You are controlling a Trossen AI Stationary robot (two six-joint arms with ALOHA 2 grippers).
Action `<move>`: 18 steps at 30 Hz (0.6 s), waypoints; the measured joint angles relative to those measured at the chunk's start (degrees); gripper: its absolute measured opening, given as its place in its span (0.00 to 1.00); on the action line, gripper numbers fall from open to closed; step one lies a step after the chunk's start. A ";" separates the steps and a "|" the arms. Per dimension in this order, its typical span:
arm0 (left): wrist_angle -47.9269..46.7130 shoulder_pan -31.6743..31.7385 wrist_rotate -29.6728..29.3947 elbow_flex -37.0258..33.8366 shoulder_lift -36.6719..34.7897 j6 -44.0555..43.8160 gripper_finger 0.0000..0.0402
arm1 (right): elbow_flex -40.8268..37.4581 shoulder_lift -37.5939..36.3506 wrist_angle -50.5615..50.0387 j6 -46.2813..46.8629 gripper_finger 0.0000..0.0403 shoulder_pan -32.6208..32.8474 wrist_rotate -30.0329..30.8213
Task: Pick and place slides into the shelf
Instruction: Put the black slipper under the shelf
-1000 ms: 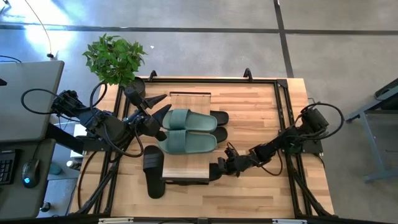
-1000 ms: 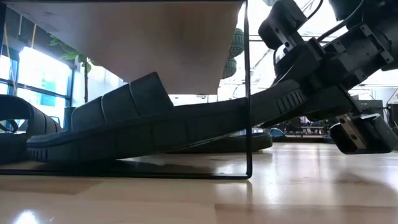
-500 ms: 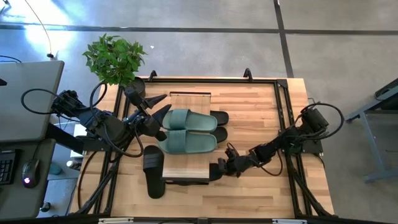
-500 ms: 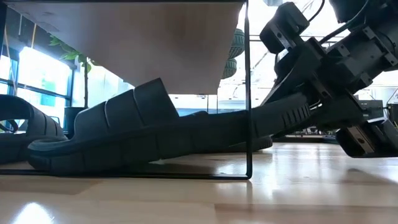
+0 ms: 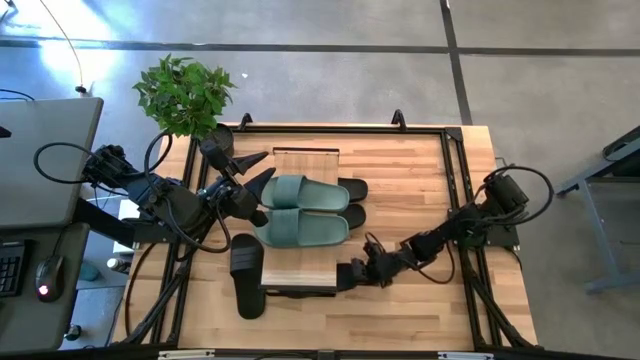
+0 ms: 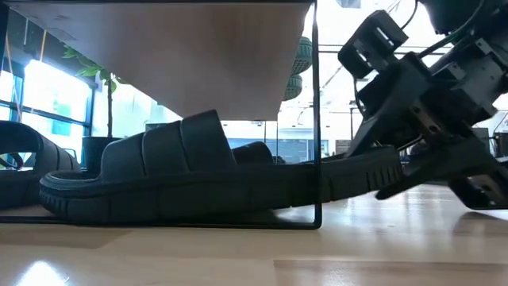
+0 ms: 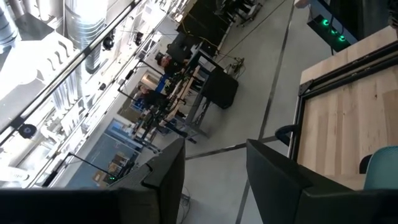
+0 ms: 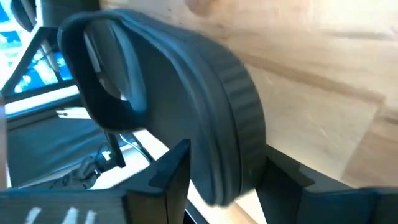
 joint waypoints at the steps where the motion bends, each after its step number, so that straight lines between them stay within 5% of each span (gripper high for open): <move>1: 0.00 0.00 -0.01 0.00 0.00 0.00 0.38 | 0.00 0.00 -0.04 0.04 0.37 0.22 -0.27; 18: -1.85 0.00 0.01 0.00 0.00 -1.13 0.38 | 0.15 -0.43 -4.37 5.93 0.37 7.07 -2.68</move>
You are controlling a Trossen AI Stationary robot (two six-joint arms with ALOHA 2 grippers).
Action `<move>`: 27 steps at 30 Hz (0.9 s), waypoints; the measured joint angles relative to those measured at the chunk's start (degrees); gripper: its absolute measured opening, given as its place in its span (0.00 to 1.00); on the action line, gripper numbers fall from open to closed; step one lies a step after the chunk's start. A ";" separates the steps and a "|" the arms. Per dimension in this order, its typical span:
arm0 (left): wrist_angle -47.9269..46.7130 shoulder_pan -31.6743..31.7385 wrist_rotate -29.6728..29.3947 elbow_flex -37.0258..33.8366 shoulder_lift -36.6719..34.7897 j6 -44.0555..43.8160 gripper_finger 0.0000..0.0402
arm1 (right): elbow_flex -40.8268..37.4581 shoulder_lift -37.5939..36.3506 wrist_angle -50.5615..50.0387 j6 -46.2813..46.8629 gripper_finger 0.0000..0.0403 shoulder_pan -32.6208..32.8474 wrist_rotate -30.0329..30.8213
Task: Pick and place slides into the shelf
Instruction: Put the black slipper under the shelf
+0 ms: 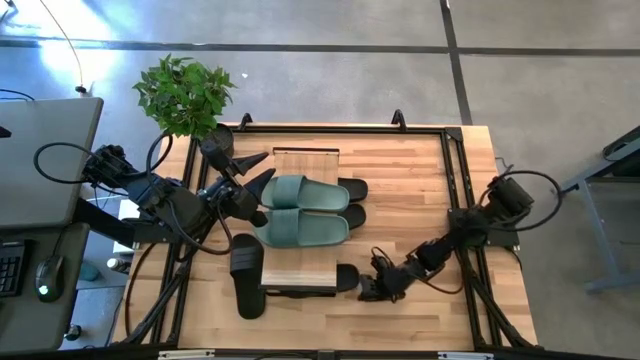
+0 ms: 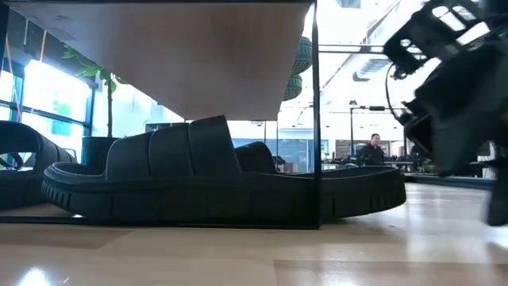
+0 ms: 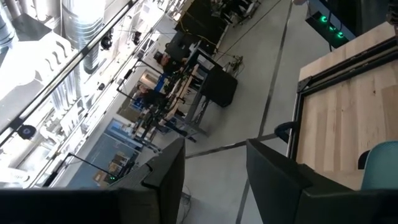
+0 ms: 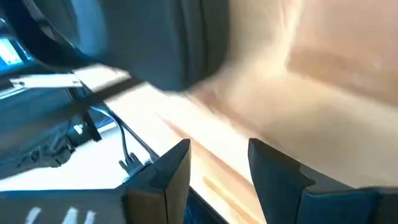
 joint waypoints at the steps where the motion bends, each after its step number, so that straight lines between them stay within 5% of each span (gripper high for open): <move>1: -0.31 0.00 0.00 0.00 0.01 -0.11 0.38 | -0.02 -0.23 -0.44 -0.02 0.37 0.62 0.16; 9: -0.51 0.00 0.00 0.00 0.00 -0.09 0.38 | -0.20 -10.06 -17.83 -6.05 0.31 4.05 2.87; 16: -0.52 0.00 0.00 0.00 0.00 -0.47 0.38 | -0.20 -21.00 -34.09 -16.93 0.04 2.88 10.77; 27: -0.50 0.00 -0.08 0.00 0.00 -1.98 0.38 | -0.31 -12.58 -26.08 -33.86 0.01 -7.08 5.37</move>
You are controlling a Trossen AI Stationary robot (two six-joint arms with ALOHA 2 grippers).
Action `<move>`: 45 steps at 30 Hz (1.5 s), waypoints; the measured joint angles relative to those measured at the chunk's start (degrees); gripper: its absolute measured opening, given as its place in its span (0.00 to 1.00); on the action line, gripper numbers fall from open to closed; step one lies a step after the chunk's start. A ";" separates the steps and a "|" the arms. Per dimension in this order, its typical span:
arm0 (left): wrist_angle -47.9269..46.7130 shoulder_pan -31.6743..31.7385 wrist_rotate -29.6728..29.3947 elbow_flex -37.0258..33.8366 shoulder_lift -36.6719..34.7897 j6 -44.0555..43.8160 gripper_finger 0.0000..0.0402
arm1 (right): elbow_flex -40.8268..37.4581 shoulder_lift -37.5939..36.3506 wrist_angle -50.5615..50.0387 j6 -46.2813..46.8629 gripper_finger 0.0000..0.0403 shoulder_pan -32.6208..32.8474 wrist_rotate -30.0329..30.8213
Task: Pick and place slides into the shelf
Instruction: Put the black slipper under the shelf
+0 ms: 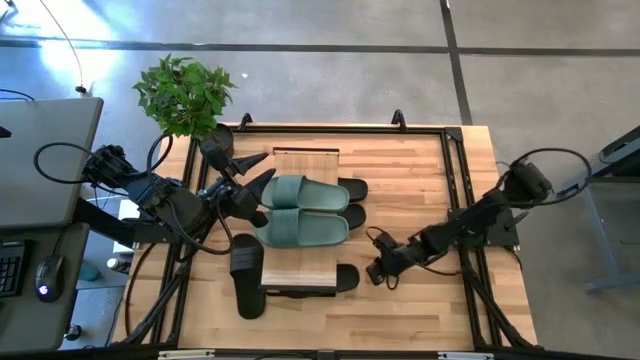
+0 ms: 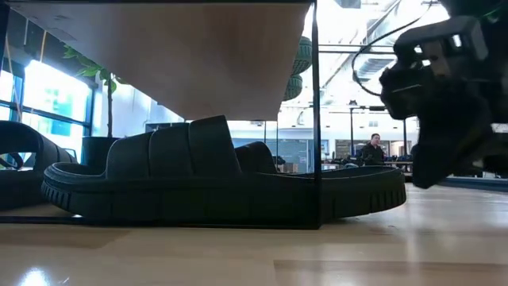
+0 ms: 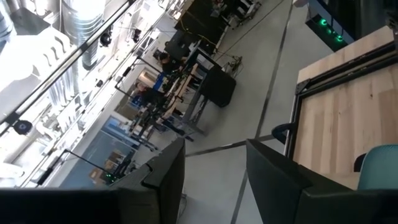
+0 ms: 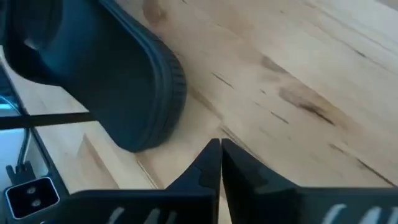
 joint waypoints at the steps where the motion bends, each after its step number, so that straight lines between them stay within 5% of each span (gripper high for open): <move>1: -0.01 0.00 0.01 0.00 0.00 -0.42 0.38 | 0.00 0.69 0.83 -0.32 0.00 -0.56 -0.59; 12: -0.06 0.00 -0.16 0.00 0.00 -0.93 0.38 | 0.00 3.83 11.71 -5.11 0.00 -2.57 -4.45; 45: -0.06 0.00 -0.16 0.00 -0.02 -0.87 0.38 | 0.09 3.09 10.90 -8.23 0.00 -5.73 -12.57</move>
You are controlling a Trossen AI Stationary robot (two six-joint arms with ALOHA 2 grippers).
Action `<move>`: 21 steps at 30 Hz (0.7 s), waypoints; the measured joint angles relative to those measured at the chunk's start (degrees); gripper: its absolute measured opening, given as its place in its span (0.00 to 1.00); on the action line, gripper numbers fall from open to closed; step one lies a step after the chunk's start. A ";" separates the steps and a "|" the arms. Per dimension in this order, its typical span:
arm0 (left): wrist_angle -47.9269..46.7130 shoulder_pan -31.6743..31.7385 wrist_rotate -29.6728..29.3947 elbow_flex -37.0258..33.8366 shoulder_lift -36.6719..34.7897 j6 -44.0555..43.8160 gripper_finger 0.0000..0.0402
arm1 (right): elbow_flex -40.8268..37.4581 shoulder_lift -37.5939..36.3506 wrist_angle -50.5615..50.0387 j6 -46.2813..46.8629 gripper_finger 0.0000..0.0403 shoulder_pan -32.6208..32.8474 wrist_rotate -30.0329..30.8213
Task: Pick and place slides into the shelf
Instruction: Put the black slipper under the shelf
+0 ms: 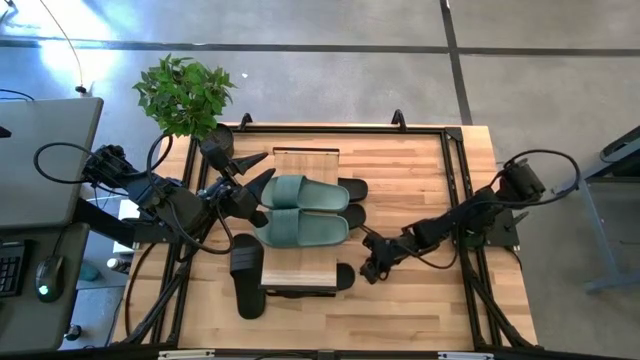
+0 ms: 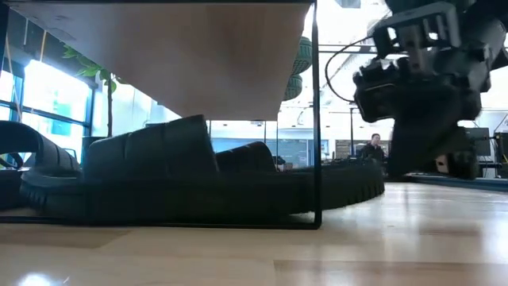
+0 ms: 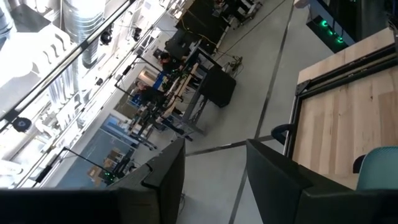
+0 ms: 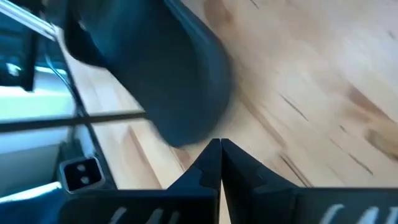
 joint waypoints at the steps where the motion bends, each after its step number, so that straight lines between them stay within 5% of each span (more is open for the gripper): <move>1: -0.02 0.00 0.00 0.00 0.00 0.02 0.38 | 0.00 -0.43 -1.45 0.00 0.00 0.34 -0.19; 15: -1.97 -1.10 -0.30 0.01 -2.61 -3.61 0.38 | 0.00 -11.48 -15.22 -0.02 0.00 1.78 12.68; 21: -11.43 -5.15 11.24 0.02 -9.43 -16.80 0.38 | 0.02 -14.68 -17.87 -2.44 0.00 1.80 13.81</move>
